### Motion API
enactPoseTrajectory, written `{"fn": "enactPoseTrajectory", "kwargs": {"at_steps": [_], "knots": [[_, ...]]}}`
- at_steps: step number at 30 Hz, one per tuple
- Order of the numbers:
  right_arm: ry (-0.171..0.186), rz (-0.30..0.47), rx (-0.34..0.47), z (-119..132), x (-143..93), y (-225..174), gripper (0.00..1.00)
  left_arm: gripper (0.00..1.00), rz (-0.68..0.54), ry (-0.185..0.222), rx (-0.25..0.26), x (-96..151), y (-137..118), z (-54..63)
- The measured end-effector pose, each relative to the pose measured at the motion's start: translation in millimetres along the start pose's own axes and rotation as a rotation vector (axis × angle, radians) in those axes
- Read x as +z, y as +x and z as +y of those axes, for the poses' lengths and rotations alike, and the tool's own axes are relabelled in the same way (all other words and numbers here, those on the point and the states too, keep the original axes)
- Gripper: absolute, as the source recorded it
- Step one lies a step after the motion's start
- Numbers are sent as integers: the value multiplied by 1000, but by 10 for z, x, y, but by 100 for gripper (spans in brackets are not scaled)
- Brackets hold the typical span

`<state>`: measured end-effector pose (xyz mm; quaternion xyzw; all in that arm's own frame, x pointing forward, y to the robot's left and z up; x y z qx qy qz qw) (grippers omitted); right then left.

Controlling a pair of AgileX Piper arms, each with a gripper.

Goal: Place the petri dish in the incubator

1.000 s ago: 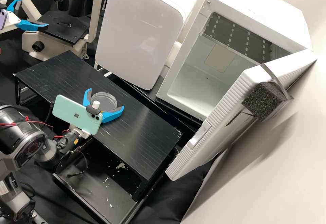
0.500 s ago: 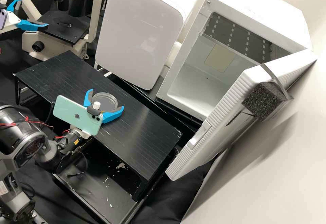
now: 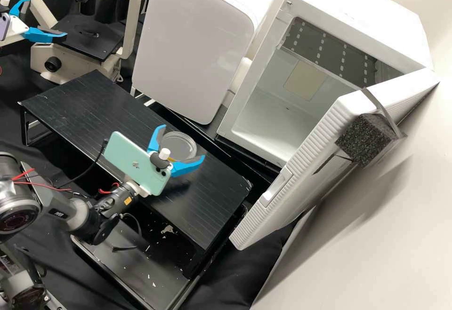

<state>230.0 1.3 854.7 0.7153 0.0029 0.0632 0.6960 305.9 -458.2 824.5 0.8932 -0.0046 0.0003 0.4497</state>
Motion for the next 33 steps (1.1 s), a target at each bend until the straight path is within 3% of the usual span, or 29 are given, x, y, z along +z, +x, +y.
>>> {"fn": "enactPoseTrajectory", "kwargs": {"at_steps": [11,16,24,33], "knots": [[-12,-102,248,538,424,574,0,100,0,0,0,0,0,0],[-38,-129,360,717,570,880,0,100,0,0,0,0,0,0],[-49,-79,368,808,562,1392,0,100,0,0,0,0,0,0],[-68,-109,311,806,678,1951,0,100,0,0,0,0,0,0]]}}
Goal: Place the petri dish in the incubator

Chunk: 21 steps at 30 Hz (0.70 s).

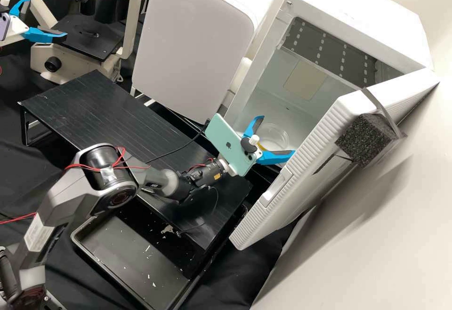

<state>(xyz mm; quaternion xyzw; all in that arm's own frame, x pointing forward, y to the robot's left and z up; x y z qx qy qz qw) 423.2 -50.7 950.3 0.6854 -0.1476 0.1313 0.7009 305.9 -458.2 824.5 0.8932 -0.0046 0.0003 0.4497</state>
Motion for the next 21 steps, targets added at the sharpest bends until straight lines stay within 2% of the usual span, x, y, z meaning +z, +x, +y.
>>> {"fn": "enactPoseTrajectory", "kwargs": {"at_steps": [7,21], "knots": [[-2,-54,-39,-127,170,305,0,100,0,0,0,0,0,0],[-2,-37,-29,-162,184,468,0,100,0,0,0,0,0,0]]}}
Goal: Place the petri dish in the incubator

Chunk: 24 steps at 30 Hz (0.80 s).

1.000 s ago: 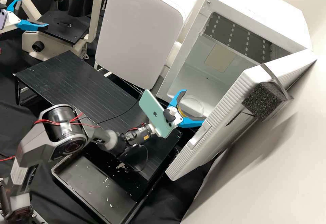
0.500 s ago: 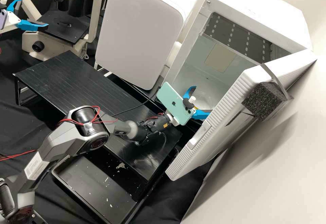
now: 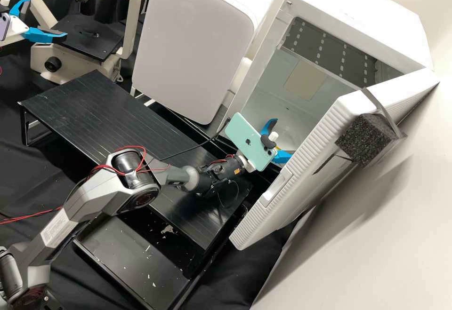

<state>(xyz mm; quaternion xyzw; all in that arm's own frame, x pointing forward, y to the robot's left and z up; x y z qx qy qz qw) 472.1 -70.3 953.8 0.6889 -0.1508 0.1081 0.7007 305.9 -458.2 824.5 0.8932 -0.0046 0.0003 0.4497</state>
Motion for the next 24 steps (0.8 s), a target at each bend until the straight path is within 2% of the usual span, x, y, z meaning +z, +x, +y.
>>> {"fn": "enactPoseTrajectory", "kwargs": {"at_steps": [6,7,24], "knots": [[5,9,-12,-59,-28,30,0,100,0,0,0,0,0,0],[6,11,-13,-64,-36,32,100,100,0,0,0,0,0,0],[-2,-3,-28,-91,-24,24,100,100,0,0,0,0,0,0]]}}
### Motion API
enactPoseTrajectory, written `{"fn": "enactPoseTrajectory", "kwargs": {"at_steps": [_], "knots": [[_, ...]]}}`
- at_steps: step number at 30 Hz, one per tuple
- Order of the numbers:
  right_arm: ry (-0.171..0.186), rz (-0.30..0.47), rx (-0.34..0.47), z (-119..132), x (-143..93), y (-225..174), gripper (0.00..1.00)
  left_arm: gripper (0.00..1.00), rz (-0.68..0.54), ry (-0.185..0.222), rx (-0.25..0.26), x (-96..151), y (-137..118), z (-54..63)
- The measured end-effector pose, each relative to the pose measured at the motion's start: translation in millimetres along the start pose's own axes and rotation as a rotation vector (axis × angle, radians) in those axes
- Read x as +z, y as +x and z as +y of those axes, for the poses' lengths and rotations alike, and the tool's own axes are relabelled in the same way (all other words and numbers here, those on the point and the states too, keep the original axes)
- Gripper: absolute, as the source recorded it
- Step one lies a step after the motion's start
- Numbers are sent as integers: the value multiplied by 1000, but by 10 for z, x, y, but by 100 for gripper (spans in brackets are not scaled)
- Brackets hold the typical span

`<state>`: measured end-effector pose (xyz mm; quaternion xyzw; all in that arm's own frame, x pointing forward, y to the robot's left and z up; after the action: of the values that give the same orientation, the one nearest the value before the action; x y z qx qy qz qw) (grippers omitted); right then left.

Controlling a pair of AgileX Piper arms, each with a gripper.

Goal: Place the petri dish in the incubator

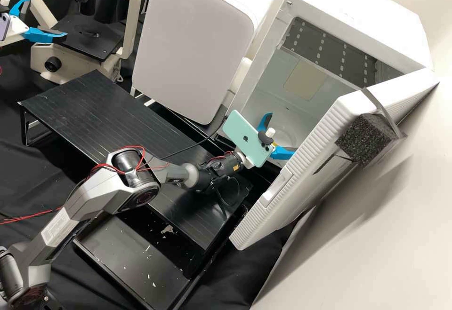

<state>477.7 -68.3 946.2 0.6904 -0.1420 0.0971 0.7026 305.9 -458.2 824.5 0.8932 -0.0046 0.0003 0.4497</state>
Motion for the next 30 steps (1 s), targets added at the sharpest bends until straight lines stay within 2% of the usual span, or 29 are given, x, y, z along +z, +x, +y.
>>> {"fn": "enactPoseTrajectory", "kwargs": {"at_steps": [8,14,20,26,30], "knots": [[1,-6,3,-2,64,-146,100,100,0,0,0,0,0,0],[26,-5,3,98,72,-438,100,100,0,0,0,0,0,0],[19,58,-22,218,-19,-809,100,100,0,0,0,0,0,0],[33,156,16,439,-126,-1220,100,100,0,0,0,0,0,0],[47,147,15,555,-184,-1567,100,100,0,0,0,0,0,0]]}}
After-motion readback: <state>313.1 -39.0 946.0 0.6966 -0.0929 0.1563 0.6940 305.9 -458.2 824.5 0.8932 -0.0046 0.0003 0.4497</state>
